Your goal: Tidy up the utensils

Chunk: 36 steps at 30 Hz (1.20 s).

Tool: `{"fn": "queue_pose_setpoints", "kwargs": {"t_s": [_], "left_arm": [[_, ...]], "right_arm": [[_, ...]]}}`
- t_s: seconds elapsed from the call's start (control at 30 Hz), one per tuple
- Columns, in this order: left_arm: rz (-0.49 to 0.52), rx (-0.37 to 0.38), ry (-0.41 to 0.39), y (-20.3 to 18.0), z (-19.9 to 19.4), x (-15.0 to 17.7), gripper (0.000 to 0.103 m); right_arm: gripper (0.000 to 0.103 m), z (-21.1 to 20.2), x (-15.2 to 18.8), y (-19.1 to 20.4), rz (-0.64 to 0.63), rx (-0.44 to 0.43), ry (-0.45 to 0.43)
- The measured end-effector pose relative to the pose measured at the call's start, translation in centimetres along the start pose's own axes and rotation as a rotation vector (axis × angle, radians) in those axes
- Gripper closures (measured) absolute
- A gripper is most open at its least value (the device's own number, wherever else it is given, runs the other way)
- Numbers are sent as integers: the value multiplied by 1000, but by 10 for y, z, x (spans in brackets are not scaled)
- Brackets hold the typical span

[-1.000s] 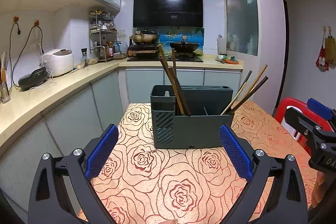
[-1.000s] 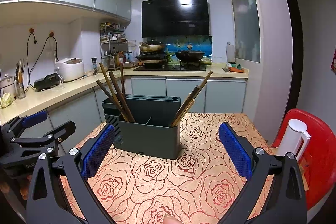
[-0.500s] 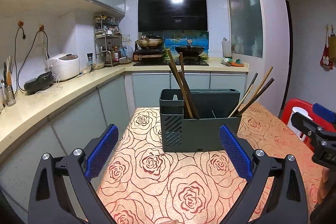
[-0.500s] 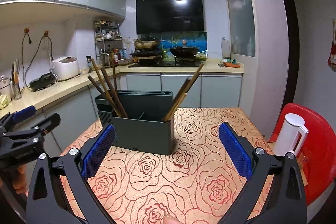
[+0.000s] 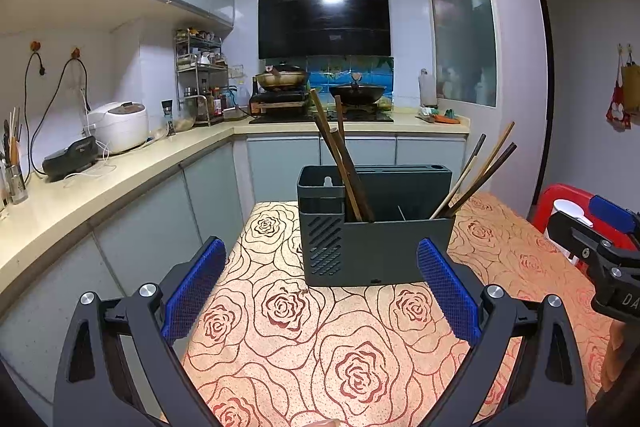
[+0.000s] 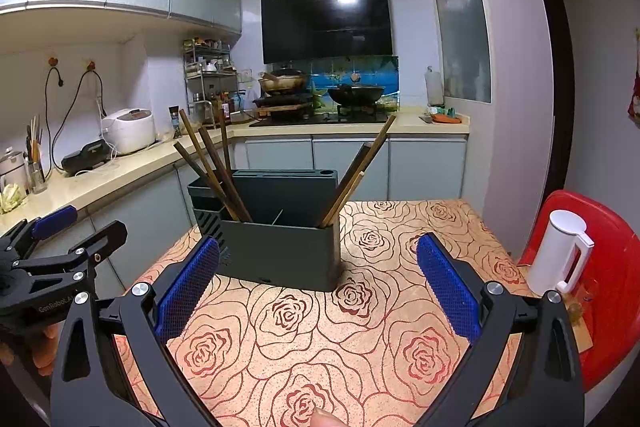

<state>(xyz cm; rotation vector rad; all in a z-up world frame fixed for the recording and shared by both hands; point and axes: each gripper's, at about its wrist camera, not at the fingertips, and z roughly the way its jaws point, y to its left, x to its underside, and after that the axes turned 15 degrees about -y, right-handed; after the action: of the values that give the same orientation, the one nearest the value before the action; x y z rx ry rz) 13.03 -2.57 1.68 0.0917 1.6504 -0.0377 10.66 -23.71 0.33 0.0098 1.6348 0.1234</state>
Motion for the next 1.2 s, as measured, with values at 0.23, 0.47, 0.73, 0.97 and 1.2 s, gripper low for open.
{"fn": "queue_pose_setpoints", "kwargs": {"t_s": [0.23,0.47,0.73,0.97,1.2], "left_arm": [[2,5,2,0,-2,1,10],[-4,2,2,1,-2,2,10],[-3,3,4,1,-1,1,10],[-3,2,4,1,-1,1,10],[-2,0,4,1,-1,0,10]], "right_arm": [[7,-1,-1,0,-1,-1,3],[7,-1,0,1,1,1,4],[7,-1,1,1,0,0,6],[7,-1,2,1,0,0,6],[7,-1,1,1,1,0,7]]}}
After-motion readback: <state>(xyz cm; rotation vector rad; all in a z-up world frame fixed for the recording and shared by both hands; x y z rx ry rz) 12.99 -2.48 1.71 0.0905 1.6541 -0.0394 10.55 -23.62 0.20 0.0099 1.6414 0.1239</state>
